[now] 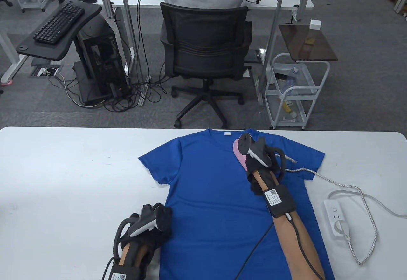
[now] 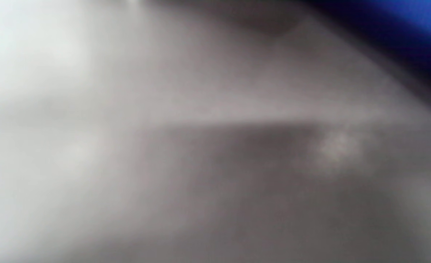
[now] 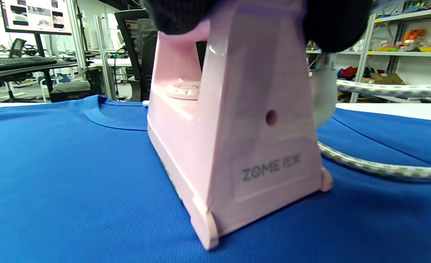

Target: Iron t-shirt with electric iron on table

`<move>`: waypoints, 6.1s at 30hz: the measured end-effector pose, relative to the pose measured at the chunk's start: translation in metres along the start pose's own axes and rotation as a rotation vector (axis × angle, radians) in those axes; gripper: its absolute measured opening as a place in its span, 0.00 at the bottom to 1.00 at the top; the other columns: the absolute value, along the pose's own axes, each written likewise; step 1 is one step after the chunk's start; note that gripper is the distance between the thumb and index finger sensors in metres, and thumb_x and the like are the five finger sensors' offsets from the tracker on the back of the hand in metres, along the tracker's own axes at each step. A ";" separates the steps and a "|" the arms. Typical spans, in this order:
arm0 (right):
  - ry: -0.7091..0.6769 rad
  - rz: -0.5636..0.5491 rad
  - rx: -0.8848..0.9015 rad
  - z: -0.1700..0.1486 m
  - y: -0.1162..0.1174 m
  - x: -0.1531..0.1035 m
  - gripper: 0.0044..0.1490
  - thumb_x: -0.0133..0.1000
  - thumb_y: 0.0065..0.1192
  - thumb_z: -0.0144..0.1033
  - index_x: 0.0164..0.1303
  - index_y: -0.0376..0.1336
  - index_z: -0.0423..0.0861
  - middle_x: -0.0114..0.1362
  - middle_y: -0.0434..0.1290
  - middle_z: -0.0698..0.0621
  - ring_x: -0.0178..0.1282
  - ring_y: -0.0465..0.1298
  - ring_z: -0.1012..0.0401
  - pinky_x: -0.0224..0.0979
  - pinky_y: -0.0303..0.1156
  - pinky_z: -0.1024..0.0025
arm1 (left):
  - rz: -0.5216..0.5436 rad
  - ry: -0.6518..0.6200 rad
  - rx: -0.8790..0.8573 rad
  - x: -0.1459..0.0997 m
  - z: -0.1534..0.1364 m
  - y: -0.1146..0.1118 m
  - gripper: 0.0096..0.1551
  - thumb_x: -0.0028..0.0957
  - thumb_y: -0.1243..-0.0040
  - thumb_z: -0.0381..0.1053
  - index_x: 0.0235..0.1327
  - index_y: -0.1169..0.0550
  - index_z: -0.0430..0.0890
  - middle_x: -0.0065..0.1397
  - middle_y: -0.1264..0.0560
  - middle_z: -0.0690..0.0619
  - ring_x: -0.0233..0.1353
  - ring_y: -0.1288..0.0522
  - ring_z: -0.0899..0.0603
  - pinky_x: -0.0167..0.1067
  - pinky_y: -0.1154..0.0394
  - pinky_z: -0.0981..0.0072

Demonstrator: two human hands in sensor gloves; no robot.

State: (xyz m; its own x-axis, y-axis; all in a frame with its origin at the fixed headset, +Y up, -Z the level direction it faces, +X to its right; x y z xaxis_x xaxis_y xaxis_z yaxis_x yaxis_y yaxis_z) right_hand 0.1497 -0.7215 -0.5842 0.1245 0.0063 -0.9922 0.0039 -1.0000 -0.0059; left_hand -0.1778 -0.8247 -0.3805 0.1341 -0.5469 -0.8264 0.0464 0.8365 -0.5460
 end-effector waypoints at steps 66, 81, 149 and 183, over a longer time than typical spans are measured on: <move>0.212 0.049 0.177 -0.085 0.005 0.035 0.38 0.58 0.60 0.36 0.80 0.52 0.58 0.74 0.71 0.36 0.64 0.76 0.41 0.63 0.73 0.48 | -0.010 0.012 0.044 -0.001 0.000 0.000 0.43 0.53 0.62 0.64 0.79 0.61 0.61 0.85 0.64 0.55 0.85 0.62 0.37 0.76 0.55 0.32; 0.302 0.020 0.045 -0.114 0.001 0.047 0.37 0.56 0.61 0.37 0.77 0.53 0.60 0.73 0.73 0.37 0.63 0.78 0.41 0.63 0.75 0.49 | -0.006 0.025 0.030 0.001 0.001 0.000 0.42 0.52 0.67 0.66 0.78 0.62 0.61 0.84 0.65 0.55 0.85 0.63 0.37 0.76 0.55 0.32; 0.141 0.096 0.083 -0.108 -0.014 0.021 0.42 0.57 0.60 0.32 0.82 0.49 0.49 0.73 0.71 0.35 0.62 0.80 0.42 0.63 0.77 0.46 | 0.022 0.006 0.051 -0.002 -0.013 0.004 0.44 0.52 0.58 0.66 0.79 0.57 0.60 0.85 0.61 0.54 0.85 0.59 0.34 0.76 0.52 0.34; 0.441 0.068 -0.232 -0.181 0.008 0.042 0.44 0.54 0.62 0.32 0.81 0.48 0.52 0.74 0.70 0.36 0.63 0.79 0.42 0.65 0.76 0.47 | -0.016 0.024 0.031 -0.004 -0.011 0.006 0.44 0.52 0.56 0.66 0.79 0.57 0.60 0.84 0.61 0.54 0.85 0.59 0.35 0.77 0.53 0.33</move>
State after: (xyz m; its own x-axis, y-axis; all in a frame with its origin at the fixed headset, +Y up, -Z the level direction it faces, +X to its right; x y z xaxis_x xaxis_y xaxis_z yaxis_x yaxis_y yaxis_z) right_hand 0.3345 -0.7287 -0.6029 0.5393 -0.0077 -0.8421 0.1956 -0.9715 0.1342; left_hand -0.1890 -0.8181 -0.3824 0.1094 -0.5602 -0.8211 0.0785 0.8283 -0.5547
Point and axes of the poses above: the tracker on the back of each hand, its own z axis roughly to the thumb side, its own x axis roughly from the wrist to the fingertips, y = z × x, the point moved 3 cm from there along x, roughly from the wrist to the fingertips
